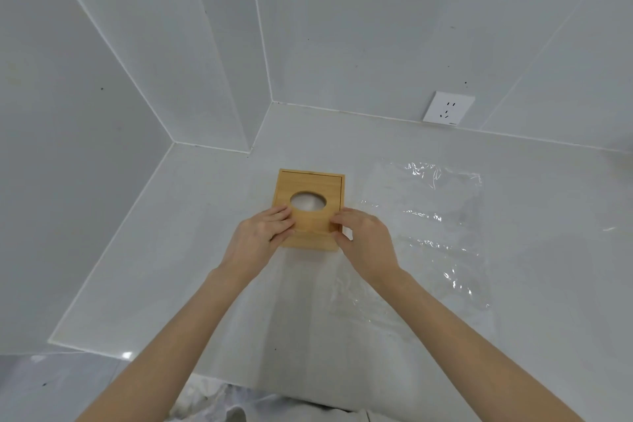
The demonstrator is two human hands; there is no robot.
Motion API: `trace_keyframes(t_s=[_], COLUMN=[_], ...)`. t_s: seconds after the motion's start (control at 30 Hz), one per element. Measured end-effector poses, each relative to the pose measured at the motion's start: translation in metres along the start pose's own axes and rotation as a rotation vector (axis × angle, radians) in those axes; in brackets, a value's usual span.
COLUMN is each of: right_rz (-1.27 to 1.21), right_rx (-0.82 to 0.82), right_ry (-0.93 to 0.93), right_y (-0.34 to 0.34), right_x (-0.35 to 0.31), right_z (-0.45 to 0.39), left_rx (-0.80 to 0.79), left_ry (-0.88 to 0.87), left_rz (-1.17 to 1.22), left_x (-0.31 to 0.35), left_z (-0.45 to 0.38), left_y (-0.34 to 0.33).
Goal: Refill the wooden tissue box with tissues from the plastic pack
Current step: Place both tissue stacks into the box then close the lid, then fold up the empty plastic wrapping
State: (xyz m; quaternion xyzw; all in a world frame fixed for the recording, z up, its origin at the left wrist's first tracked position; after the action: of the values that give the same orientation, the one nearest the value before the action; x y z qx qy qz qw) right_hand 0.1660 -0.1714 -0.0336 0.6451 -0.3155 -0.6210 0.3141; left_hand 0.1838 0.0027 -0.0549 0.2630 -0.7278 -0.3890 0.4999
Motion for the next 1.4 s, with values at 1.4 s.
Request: trace_keyframes(t_s=[1.4], right_rz=[-0.469], right_rx=[0.227], right_ry=[-1.022], right_y=[0.077], right_x=[0.246], right_z=[0.043], left_rx=[-0.310], left_ry=[0.458], left_rz=[-0.043], left_x=[0.084], left_z=[-0.059], left_y=[-0.152])
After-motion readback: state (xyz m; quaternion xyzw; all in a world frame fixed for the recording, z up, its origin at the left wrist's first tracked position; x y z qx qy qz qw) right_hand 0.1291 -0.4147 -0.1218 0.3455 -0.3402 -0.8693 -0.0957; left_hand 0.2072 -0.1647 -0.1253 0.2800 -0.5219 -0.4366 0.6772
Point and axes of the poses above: each hand's wrist, its own z-axis away from the middle knuckle, its own y-axis out of the back of the hand, x = y × z, the point moved 5 cm from there along -z, towards the middle knuckle, and after that the axes turned 5 degrees about x, right-handed, at the moved point
